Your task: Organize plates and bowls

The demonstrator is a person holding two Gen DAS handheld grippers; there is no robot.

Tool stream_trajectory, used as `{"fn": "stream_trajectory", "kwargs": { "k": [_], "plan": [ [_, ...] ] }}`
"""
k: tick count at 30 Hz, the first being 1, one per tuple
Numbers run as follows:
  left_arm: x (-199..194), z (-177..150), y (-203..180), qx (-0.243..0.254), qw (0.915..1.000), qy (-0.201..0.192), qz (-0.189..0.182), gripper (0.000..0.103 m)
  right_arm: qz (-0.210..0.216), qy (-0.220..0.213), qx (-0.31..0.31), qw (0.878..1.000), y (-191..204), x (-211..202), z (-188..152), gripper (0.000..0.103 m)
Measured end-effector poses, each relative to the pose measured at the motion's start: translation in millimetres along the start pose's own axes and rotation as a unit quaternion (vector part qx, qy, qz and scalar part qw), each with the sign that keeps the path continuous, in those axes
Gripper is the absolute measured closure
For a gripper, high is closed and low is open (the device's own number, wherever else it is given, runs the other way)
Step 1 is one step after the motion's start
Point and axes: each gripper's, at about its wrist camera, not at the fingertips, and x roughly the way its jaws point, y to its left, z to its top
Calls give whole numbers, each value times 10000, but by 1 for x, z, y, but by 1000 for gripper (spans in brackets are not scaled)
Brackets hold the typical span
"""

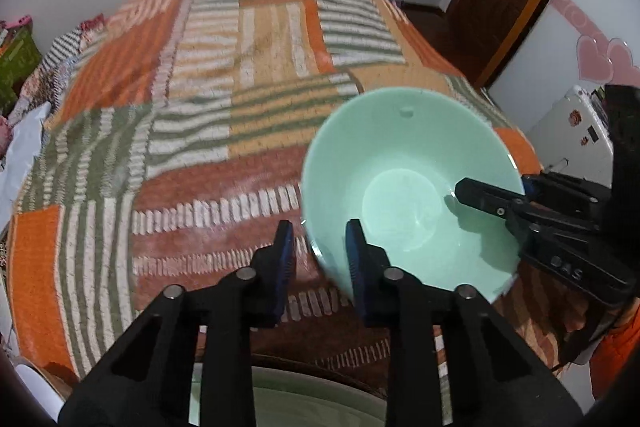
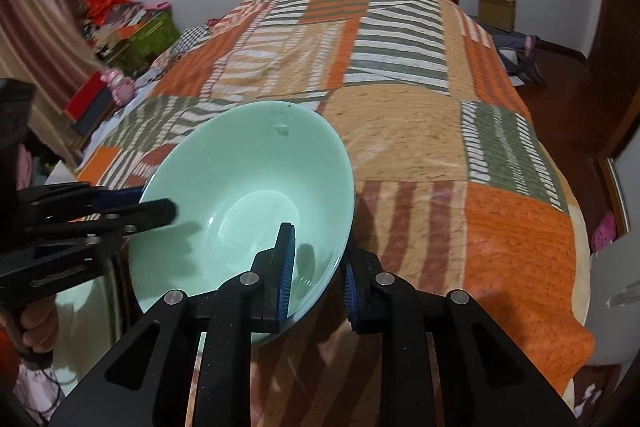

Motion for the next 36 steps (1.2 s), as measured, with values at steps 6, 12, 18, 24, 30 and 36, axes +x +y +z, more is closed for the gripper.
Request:
{"fn": "stream_trajectory", "kwargs": {
  "k": [6,12,18,24,30,36],
  "plan": [
    [15,-7,-3,67,9995,303,-107,83,70,14,65,10000,2,3,-2,83],
    [17,-8,-4,14,9995,293,-81,85,69,-21,152,9999,4,2,0,83],
    [2,-11,-5,-31,9998,162,-65,85,61,-144,163,9997,12,-12,-2,83],
    [-30,-18,-8,-8,9999,-126,-54,85,41,-337,117,9994,26,-33,-2,83],
    [-62,-25,-8,-5,9992,-389,-28,85,59,-554,21,9984,45,-55,-2,83],
    [-99,-38,-2,-28,9980,-624,74,85,108,-729,-104,9972,69,-71,-4,83]
  ]
}}
